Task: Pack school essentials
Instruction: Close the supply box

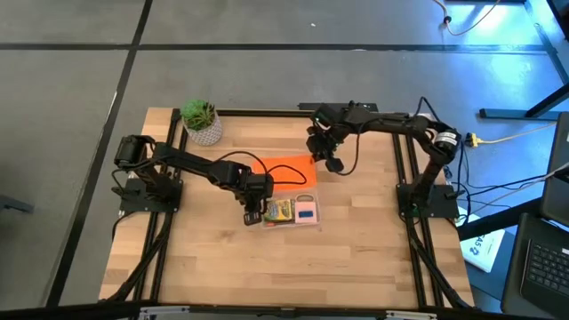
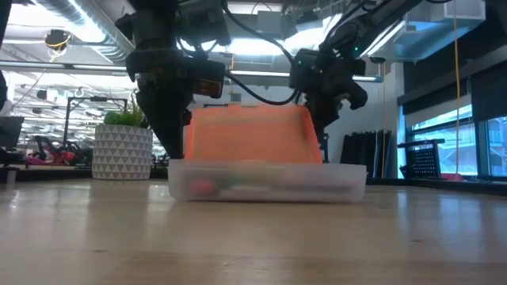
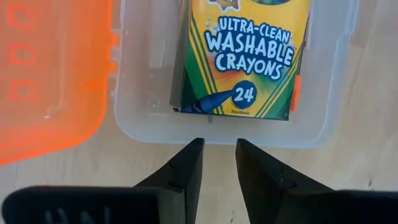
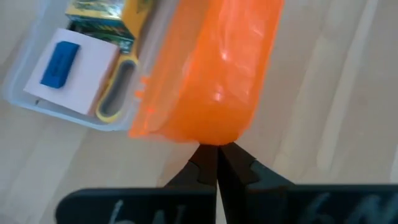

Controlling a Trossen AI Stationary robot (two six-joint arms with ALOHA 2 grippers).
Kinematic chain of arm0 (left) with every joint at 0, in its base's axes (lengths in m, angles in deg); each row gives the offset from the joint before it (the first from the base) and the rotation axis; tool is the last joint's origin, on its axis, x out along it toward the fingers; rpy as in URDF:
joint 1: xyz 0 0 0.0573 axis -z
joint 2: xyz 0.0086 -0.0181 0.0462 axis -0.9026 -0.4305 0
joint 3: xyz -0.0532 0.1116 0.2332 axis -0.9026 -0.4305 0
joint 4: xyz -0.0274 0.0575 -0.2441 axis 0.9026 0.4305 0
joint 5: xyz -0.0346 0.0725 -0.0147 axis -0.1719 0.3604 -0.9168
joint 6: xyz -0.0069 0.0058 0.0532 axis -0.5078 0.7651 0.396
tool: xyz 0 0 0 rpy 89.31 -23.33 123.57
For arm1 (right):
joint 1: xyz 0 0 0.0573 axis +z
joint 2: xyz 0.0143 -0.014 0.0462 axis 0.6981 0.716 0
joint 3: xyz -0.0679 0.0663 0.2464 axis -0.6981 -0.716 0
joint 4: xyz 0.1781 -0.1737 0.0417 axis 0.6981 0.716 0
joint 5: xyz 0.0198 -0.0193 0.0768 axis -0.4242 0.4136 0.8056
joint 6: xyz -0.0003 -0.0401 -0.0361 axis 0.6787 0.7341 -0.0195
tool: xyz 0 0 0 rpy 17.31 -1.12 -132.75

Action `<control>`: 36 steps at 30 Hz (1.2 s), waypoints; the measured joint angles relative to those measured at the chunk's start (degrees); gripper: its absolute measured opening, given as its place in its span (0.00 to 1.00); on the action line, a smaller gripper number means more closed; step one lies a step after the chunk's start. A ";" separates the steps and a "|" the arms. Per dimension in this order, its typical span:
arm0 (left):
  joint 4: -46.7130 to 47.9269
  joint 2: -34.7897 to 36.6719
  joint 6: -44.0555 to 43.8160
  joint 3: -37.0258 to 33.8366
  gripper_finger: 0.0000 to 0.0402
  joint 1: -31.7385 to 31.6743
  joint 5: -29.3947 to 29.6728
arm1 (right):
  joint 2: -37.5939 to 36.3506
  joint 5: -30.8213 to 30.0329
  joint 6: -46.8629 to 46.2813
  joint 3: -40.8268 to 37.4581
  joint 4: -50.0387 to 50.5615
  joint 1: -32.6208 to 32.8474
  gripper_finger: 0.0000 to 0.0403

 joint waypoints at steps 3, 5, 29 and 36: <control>0.07 0.00 0.14 0.00 0.23 0.00 0.26 | -1.42 0.31 0.40 0.00 -0.08 0.77 0.00; 0.17 -0.02 0.23 -0.02 0.23 -0.02 0.47 | -2.17 0.37 0.38 0.00 -0.08 1.10 0.00; 0.16 1.40 0.64 -0.15 0.23 -0.16 -2.62 | -3.41 1.10 0.60 0.00 1.02 2.67 0.00; 0.27 4.07 -0.79 -0.03 0.23 -0.09 -2.63 | -3.96 1.11 0.68 0.02 1.64 4.22 0.00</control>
